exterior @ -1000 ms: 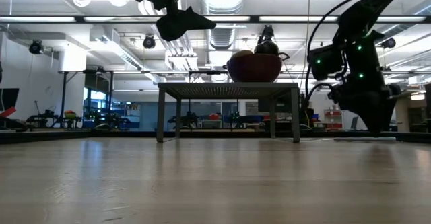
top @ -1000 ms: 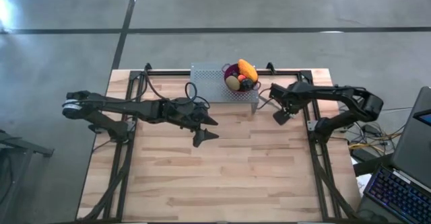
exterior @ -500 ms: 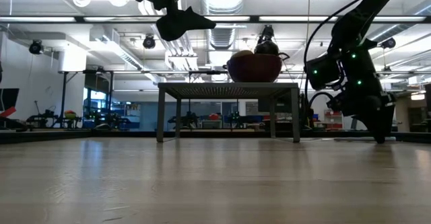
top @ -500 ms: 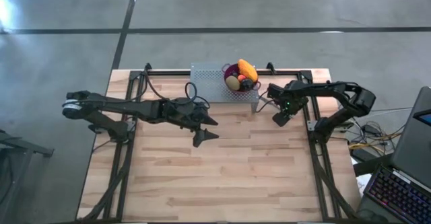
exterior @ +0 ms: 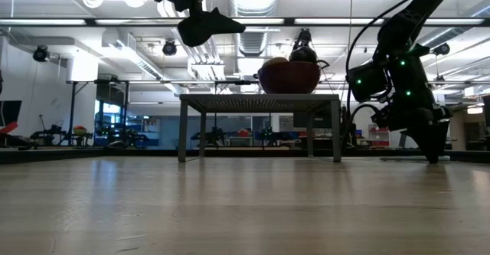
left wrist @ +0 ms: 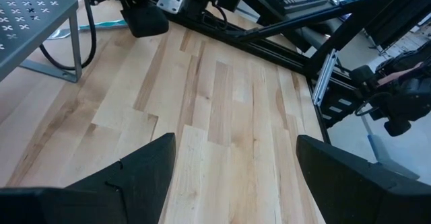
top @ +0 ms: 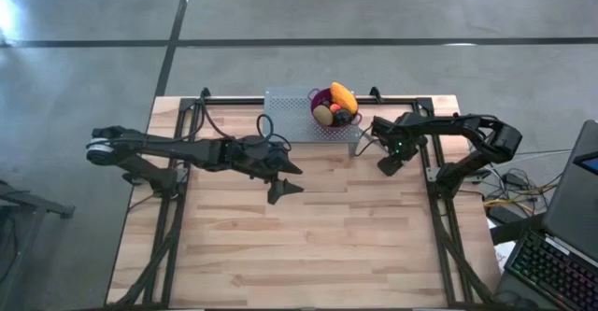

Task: Pick & Place Fruit
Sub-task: Put the table knife on the shelf

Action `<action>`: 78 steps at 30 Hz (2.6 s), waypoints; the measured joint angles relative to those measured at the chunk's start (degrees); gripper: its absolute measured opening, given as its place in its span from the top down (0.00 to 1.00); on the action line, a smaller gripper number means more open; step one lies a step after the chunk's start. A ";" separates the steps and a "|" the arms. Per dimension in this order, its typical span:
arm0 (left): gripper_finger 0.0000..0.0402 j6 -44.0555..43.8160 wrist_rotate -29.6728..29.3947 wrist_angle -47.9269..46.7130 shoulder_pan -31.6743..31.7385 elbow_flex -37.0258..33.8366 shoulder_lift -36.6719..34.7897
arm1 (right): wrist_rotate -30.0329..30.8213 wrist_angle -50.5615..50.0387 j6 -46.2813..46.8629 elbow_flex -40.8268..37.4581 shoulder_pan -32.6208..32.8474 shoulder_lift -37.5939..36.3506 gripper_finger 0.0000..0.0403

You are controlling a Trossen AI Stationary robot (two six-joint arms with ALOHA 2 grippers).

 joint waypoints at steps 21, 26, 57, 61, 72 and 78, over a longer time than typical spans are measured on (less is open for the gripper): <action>0.22 0.00 0.00 0.00 0.00 0.00 0.00 | -0.23 -0.35 1.72 0.01 0.07 -0.02 0.80; 0.22 0.00 0.00 0.00 0.00 0.00 0.00 | -0.03 -0.47 3.87 0.02 0.07 -0.04 0.87; 0.22 0.00 -0.02 0.02 -0.02 0.00 0.00 | 0.75 -4.87 12.22 0.02 0.04 -26.86 0.89; 0.22 0.04 -0.02 0.02 -0.01 0.00 0.00 | 0.76 -4.66 13.50 0.07 0.04 -34.58 0.87; 0.22 1.40 -0.04 0.02 0.00 0.00 0.00 | -1.38 2.20 11.90 0.09 0.09 -52.49 0.88; 0.22 3.52 -0.04 -0.09 0.00 0.00 0.00 | -10.01 12.41 8.65 0.09 0.83 -58.44 0.88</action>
